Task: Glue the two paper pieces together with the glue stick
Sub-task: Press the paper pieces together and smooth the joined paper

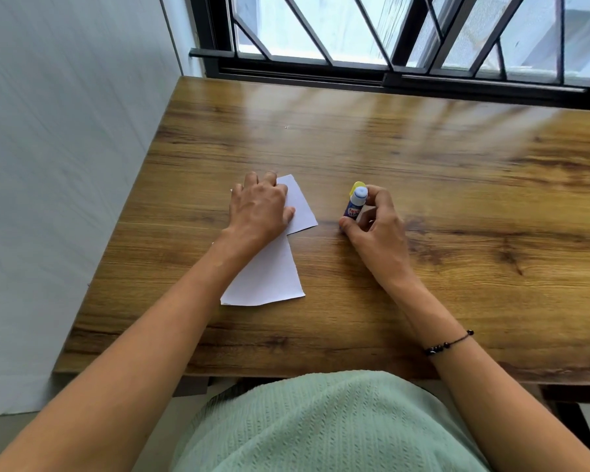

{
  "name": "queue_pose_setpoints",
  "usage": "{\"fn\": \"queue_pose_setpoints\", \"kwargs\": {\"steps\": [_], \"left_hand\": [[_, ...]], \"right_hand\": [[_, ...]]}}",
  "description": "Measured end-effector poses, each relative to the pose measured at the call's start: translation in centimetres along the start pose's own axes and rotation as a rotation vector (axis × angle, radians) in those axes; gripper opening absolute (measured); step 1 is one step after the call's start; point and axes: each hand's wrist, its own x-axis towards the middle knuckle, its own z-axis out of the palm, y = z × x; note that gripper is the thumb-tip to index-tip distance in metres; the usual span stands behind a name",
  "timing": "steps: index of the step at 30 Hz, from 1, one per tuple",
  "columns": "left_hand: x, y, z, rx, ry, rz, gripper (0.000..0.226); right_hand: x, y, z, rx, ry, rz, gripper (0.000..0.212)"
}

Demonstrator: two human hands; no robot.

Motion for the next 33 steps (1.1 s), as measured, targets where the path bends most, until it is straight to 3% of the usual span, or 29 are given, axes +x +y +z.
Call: {"fn": "queue_pose_setpoints", "kwargs": {"steps": [5, 9, 14, 17, 21, 24, 33], "left_hand": [[0.1, -0.4, -0.4, -0.018, -0.019, 0.007, 0.036], [0.3, -1.1, -0.9, -0.109, -0.059, 0.023, 0.034], [-0.1, -2.6, -0.9, -0.204, -0.064, 0.055, 0.043], [-1.1, -3.1, -0.8, -0.189, -0.056, 0.062, 0.054], [-2.2, -3.5, -0.9, -0.139, -0.055, 0.068, 0.053], [-2.7, -3.8, -0.9, -0.144, -0.059, 0.053, 0.051], [-4.4, -4.8, -0.9, -0.203, -0.004, 0.065, 0.034]], "right_hand": [[-1.4, -0.6, -1.2, 0.062, 0.078, 0.018, 0.054], [-3.5, -1.3, -1.7, 0.107, 0.100, 0.059, 0.040], [-4.8, -3.3, -0.3, -0.019, -0.137, -0.049, 0.015], [-4.0, -4.3, 1.6, -0.116, -0.265, -0.094, 0.023], [-1.9, -5.1, 4.3, -0.271, -0.366, -0.098, 0.037], [-0.9, -5.2, 5.7, -0.368, -0.442, -0.100, 0.034], [-2.2, -6.0, 2.9, -0.252, -0.407, -0.062, 0.010]]}}
